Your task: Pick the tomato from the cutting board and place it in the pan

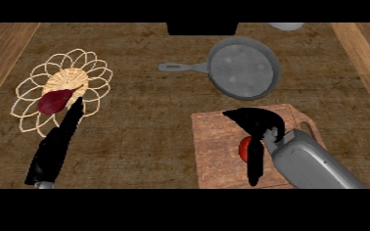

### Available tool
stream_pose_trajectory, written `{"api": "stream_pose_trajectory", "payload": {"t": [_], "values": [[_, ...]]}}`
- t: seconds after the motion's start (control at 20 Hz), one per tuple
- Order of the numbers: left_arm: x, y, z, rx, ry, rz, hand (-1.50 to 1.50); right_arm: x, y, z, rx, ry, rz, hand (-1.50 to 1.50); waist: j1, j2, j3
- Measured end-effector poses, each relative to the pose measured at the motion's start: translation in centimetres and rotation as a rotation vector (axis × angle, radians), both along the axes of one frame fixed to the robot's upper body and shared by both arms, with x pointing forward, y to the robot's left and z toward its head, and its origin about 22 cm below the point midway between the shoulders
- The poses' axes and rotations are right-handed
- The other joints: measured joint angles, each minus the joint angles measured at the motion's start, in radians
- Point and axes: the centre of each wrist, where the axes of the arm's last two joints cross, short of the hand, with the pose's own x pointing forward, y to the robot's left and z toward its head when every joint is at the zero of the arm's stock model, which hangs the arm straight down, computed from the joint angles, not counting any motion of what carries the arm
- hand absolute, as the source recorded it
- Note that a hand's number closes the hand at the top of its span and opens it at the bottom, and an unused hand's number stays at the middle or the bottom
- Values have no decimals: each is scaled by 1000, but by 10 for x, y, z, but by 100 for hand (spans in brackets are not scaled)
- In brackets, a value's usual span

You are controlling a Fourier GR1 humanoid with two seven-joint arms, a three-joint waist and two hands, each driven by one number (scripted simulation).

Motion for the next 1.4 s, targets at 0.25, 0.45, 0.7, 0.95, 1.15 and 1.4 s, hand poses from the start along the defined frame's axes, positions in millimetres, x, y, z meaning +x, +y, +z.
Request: {"api": "stream_pose_trajectory", "payload": {"t": [0.25,0.45,0.7,0.95,1.15,1.4], "values": [[1,1,0,1,-4,5,0,-2,-8,-6,-30,12,-3,-150,-1,0,0],[5,-6,9,3,-3,6,0,-3,-10,-20,-59,27,-1,-150,-1,0,0],[4,-6,6,6,-4,8,0,-3,-4,-31,-70,30,-2,-150,0,1,0],[2,-8,6,4,-4,6,0,-4,-5,-49,-100,41,-8,-150,0,-1,0],[5,-6,6,4,-1,5,0,-1,-7,-53,-74,8,-24,150,0,-4,-3],[6,-1,9,1,-7,5,0,-7,-8,-58,-24,-3,-61,150,-2,-8,-6]]}}
